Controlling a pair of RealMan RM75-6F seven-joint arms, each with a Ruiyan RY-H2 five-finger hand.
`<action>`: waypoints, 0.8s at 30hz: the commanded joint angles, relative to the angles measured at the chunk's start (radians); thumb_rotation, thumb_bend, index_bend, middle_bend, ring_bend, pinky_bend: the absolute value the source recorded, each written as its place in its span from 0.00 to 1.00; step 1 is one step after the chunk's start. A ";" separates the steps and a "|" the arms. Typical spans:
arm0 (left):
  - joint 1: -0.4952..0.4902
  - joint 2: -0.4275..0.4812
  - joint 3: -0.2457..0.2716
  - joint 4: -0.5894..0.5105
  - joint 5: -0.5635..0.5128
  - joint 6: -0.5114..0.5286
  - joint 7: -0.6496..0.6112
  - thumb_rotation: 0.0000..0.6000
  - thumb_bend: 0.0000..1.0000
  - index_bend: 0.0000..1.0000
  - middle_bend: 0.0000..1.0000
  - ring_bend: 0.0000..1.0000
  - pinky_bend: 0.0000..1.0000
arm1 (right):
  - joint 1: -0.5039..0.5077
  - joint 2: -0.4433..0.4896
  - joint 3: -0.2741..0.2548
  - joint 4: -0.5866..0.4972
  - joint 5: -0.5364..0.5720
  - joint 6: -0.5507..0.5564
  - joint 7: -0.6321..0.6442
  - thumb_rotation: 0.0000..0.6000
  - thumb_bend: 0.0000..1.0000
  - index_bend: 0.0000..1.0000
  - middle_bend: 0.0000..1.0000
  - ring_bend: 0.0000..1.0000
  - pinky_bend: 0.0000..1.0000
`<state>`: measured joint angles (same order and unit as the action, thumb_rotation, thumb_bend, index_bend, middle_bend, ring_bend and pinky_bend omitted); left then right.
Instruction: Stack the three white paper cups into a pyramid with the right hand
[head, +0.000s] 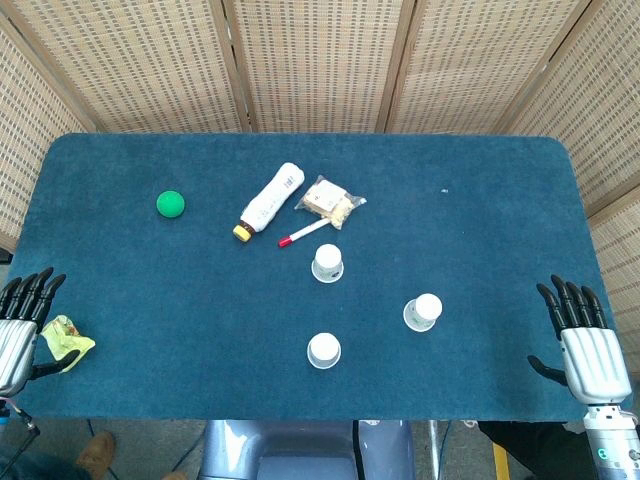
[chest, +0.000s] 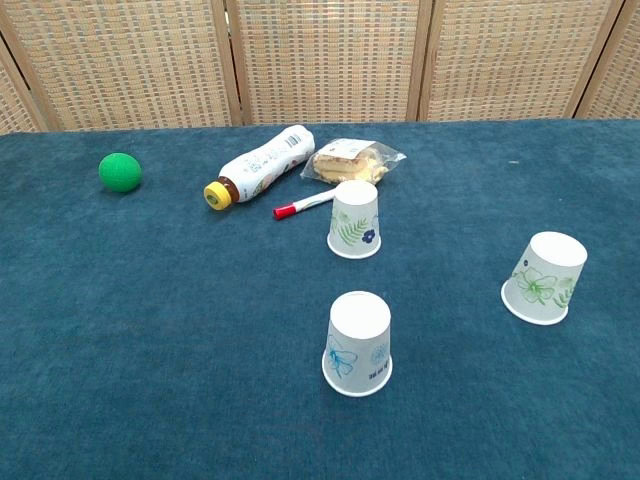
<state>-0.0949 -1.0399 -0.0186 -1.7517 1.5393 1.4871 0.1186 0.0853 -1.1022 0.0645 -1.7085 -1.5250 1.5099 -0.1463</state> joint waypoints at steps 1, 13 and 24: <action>-0.001 0.002 0.001 -0.003 -0.003 -0.004 -0.001 1.00 0.00 0.00 0.00 0.00 0.00 | -0.001 -0.003 0.000 0.002 -0.004 0.004 -0.004 1.00 0.00 0.00 0.00 0.00 0.00; -0.001 0.010 -0.006 -0.010 -0.019 -0.008 -0.014 1.00 0.00 0.00 0.00 0.00 0.00 | 0.097 0.004 -0.012 0.042 -0.074 -0.137 0.178 1.00 0.00 0.02 0.00 0.00 0.00; -0.027 -0.010 -0.023 -0.013 -0.071 -0.056 0.043 1.00 0.00 0.00 0.00 0.00 0.00 | 0.352 -0.006 0.043 0.080 -0.033 -0.491 0.241 1.00 0.00 0.15 0.08 0.01 0.07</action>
<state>-0.1194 -1.0481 -0.0400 -1.7655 1.4711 1.4339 0.1591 0.3840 -1.1030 0.0907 -1.6400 -1.5756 1.0789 0.0949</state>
